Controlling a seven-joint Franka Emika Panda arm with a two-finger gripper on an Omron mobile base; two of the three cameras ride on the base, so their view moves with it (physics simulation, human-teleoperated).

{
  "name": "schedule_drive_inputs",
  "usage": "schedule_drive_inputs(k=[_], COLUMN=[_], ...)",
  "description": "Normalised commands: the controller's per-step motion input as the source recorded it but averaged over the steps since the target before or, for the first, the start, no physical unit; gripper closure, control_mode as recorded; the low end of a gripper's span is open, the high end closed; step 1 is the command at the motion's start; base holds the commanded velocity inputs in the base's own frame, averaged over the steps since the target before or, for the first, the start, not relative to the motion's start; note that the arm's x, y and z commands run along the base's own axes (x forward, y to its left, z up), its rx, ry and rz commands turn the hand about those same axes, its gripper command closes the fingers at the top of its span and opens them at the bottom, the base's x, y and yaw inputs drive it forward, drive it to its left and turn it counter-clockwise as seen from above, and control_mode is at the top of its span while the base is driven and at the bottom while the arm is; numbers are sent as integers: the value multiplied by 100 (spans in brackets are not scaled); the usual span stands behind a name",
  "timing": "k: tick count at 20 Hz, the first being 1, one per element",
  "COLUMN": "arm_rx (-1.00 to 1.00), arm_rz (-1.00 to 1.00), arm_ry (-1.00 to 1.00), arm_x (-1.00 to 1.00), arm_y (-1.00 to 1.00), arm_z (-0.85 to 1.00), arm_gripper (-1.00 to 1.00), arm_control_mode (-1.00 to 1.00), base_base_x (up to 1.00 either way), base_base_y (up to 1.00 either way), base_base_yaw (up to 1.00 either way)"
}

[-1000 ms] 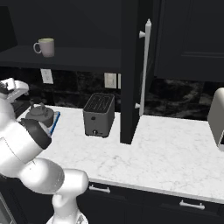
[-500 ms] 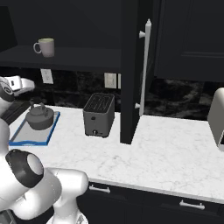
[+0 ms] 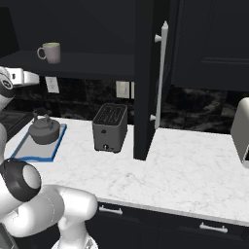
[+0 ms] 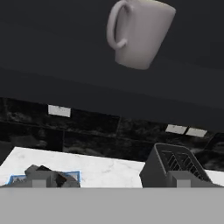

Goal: Pick the kettle from the counter and place it on the tray. Then pick the mug from the cabinet and place it on the tray. Then close the cabinet doors.

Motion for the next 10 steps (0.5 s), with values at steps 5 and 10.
schedule_drive_inputs(k=[5, 10], arm_rx=[5, 0], arm_rz=[-4, 0], arm_ry=[-12, -5], arm_x=[24, 2], arm_y=[1, 0], arm_z=[70, 22], arm_gripper=[-100, -100], arm_control_mode=[-100, -100], base_base_x=[0, 0], base_base_y=[0, 0], base_base_yaw=[0, 0])
